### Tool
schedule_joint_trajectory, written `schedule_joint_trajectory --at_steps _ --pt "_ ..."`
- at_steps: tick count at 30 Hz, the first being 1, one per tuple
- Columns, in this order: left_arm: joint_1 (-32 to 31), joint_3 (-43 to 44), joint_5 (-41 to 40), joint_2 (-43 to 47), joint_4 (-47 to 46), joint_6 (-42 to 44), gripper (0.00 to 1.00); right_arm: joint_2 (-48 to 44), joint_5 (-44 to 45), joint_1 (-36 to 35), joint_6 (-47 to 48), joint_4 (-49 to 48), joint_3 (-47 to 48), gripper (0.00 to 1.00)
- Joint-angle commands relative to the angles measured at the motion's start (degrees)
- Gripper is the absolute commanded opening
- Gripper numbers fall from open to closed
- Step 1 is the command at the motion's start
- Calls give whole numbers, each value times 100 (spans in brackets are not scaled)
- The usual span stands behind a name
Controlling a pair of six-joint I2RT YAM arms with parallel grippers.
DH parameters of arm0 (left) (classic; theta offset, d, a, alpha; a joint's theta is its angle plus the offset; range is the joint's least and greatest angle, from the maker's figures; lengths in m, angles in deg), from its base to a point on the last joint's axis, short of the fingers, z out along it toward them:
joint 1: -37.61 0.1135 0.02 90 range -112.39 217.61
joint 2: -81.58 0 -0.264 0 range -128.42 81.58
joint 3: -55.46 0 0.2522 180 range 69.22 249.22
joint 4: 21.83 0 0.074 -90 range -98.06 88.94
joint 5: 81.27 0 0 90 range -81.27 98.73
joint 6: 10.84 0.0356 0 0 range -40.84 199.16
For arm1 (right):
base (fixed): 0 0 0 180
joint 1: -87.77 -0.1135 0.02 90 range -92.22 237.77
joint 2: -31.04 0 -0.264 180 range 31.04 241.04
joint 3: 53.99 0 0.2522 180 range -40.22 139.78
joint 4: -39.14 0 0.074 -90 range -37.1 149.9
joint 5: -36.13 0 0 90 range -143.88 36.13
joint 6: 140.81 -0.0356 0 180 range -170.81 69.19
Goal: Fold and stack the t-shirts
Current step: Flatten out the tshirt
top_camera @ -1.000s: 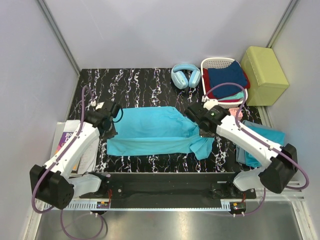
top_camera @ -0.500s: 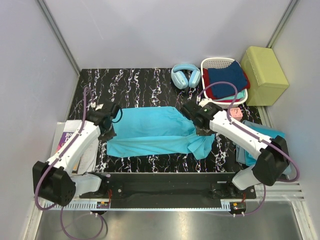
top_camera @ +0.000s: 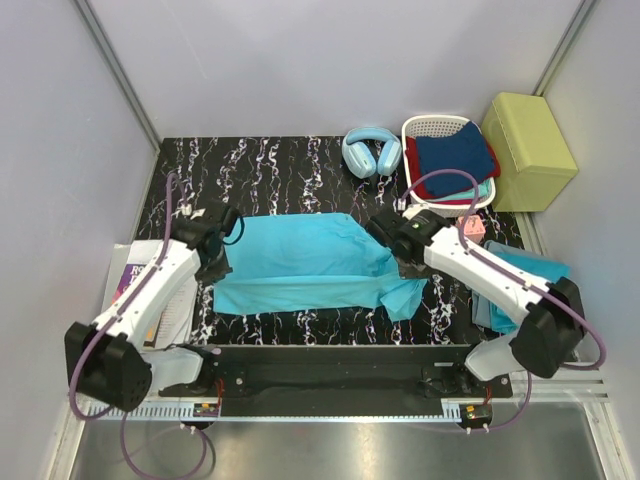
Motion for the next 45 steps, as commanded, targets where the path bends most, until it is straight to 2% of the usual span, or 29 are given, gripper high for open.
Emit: schedule_joint_trajectory --at_steps 1,13,26,41,45 --pt "44 306 45 -342 -289 52 2 318 345 45 250 -207 376 0" --pt "334 544 185 -1063 -772 184 0 969 222 299 505 -770 666 0" --pt "510 263 528 -1669 -1141 228 0 1487 -147 572 708 -1078 640 0" --pt "519 -238 589 -1925 -1379 175 0 1743 -393 599 664 -1254 411 0" --pt "519 -151 502 -1610 -1309 97 0 1506 -306 599 655 -1219 446 0"
